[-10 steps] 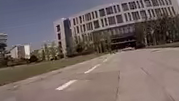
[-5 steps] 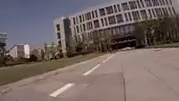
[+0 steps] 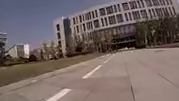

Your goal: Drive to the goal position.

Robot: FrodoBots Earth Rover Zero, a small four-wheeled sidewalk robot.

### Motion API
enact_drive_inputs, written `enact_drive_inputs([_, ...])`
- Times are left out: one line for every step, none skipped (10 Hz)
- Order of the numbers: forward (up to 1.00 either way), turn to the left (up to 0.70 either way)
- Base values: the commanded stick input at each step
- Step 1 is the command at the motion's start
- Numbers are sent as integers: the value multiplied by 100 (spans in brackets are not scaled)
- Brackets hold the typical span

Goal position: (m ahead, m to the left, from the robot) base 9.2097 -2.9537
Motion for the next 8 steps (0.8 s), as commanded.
enact_drive_inputs([70,-26])
enact_drive_inputs([70,0])
enact_drive_inputs([70,0])
enact_drive_inputs([70,0])
enact_drive_inputs([70,0])
enact_drive_inputs([70,0])
enact_drive_inputs([70,0])
enact_drive_inputs([70,0])
